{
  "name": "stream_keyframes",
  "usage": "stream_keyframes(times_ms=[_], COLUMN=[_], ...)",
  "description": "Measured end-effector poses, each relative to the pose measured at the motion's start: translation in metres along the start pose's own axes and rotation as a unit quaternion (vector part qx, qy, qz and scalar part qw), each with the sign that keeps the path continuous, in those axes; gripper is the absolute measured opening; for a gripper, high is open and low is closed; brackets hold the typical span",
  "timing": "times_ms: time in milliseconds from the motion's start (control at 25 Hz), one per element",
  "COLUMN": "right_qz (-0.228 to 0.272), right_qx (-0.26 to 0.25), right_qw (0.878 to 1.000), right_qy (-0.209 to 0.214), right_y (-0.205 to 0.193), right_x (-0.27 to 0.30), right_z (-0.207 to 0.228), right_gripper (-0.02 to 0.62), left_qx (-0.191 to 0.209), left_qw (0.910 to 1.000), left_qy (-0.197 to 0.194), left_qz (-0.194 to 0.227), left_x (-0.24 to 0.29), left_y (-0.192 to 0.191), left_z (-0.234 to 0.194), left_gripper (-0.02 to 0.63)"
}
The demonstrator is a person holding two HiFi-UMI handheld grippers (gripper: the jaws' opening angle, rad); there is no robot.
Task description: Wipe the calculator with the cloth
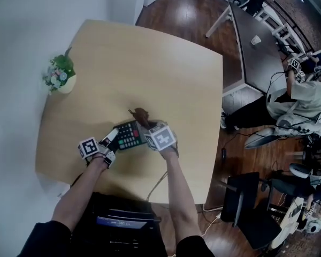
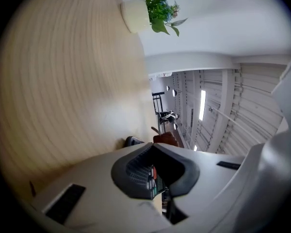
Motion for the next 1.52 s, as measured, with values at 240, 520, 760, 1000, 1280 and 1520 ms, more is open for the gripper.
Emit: stream_keyframes(times_ms=[240,520,760,1000,1280,1520], right_qz=[0.01,-0.045,0.049,0.063,0.045,0.081], right_qx=[0.149,0.184,0.234,0.341,0.456,0.333], right_qw=[0.989,0.982,0.97,0.938,0.884,0.938], right_qy=[0.005,0.031,-0.038,0.025,0.095,0.041], right_y=[-0.072,-0.141,-0.065,-0.063,-0.106,-0.093], right_x=[-0.036,-0.061,-0.035,-0.018,-0.033,-0.034], right_z=[-0.023,-0.052,0.034,-0.001,-0.096,-0.044], right_gripper=[0.087,0.084,0.084,0.081,0.081,0.081], left_qx=[0.003,0.005,0.006,-0.003,0.133,0.154], left_qw=[1.0,0.9999,0.9997,0.9994,0.9828,0.9816], left_qy=[0.004,0.007,0.024,0.013,-0.026,0.088], left_qz=[0.003,-0.006,0.005,-0.033,-0.126,-0.069], left_x=[-0.001,0.001,0.001,0.019,0.075,-0.045], left_y=[-0.001,-0.001,0.001,0.024,0.086,0.061], left_z=[-0.001,-0.003,-0.002,-0.007,0.018,0.039], left_gripper=[-0.003,-0.003,-0.003,-0.003,-0.003,-0.003])
Point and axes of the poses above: the fingertips, and each gripper's own axes: x forward along the fingers, z to its right, y out of its top, the point moved 6 cm from there along -x, backward along the fingers, and after that the axes turned 12 degrees about -y, right-handed, at the moved point
